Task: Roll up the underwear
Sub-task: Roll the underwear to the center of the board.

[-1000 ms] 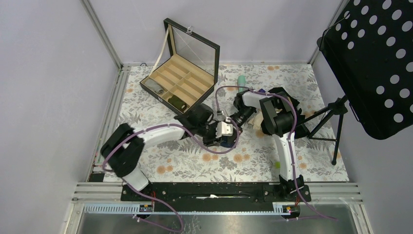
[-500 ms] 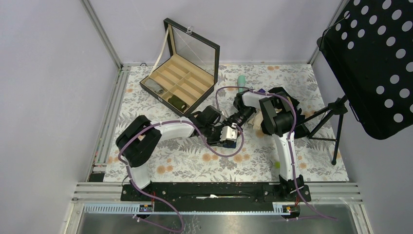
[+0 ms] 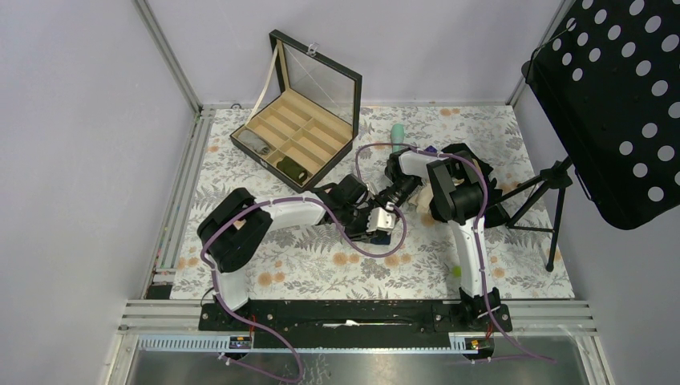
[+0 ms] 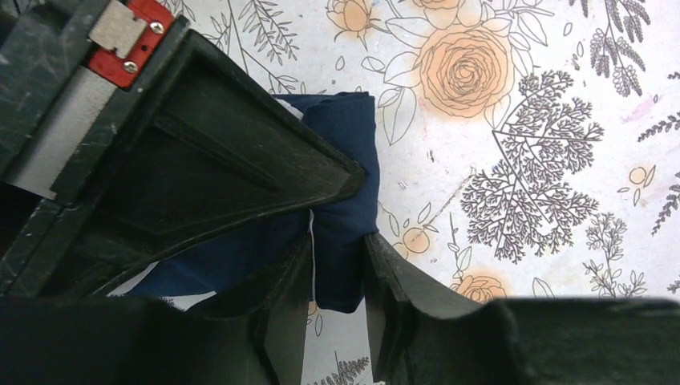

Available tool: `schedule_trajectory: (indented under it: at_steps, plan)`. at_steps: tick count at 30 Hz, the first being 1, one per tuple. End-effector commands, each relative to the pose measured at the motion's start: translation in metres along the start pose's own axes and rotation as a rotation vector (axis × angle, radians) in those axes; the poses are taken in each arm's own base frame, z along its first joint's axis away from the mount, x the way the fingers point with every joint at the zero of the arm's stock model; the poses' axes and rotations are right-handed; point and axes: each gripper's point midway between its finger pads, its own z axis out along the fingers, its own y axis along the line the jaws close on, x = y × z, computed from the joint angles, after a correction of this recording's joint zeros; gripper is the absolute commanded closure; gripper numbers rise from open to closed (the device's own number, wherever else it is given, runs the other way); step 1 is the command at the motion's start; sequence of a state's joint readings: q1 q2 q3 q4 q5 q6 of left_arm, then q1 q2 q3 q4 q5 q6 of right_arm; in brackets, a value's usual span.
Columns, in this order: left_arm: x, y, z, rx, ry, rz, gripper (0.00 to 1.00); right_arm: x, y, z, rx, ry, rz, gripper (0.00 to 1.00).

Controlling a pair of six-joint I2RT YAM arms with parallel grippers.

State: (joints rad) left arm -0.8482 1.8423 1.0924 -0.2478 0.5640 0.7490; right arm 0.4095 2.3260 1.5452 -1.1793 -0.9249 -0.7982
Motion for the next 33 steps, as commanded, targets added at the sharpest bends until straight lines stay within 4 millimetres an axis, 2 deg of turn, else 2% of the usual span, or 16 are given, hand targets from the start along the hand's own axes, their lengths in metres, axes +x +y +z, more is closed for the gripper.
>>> schedule_trajectory:
  at_steps: [1,6,10,16,21,22,24,27,31,33]
  plan:
    - [-0.036,0.016,-0.001,-0.061,-0.105,0.065,0.65,0.01,-0.04,0.006,0.113,0.072,-0.059,0.98]
    - [-0.051,0.015,-0.01,-0.089,-0.165,0.083,0.62,0.01,-0.04,0.006,0.114,0.071,-0.057,0.98]
    - [-0.044,0.011,-0.003,-0.051,-0.144,0.069,0.67,0.01,-0.04,0.006,0.113,0.072,-0.054,0.98]
    - [-0.044,0.003,0.007,-0.005,-0.15,0.044,0.68,0.01,-0.041,0.007,0.113,0.072,-0.043,0.99]
    - [-0.038,0.0,0.015,0.027,-0.123,0.019,0.94,0.01,-0.041,0.006,0.113,0.07,-0.041,0.98]
    - [-0.037,-0.002,0.015,0.036,-0.116,0.008,0.99,0.008,-0.04,0.006,0.112,0.066,-0.046,0.95]
    - [-0.032,-0.007,0.014,0.057,-0.093,-0.014,1.0,0.003,-0.035,0.002,0.116,0.049,-0.062,0.83]
    - [-0.021,-0.012,0.007,0.081,-0.052,-0.058,1.0,-0.016,-0.018,-0.017,0.145,-0.012,-0.109,0.68]
    - [-0.001,-0.024,-0.004,0.136,0.007,-0.122,1.0,-0.048,0.008,-0.061,0.196,-0.14,-0.182,0.56]
    - [0.008,-0.03,-0.009,0.16,0.032,-0.158,1.0,-0.055,0.01,-0.077,0.233,-0.179,-0.179,0.54]
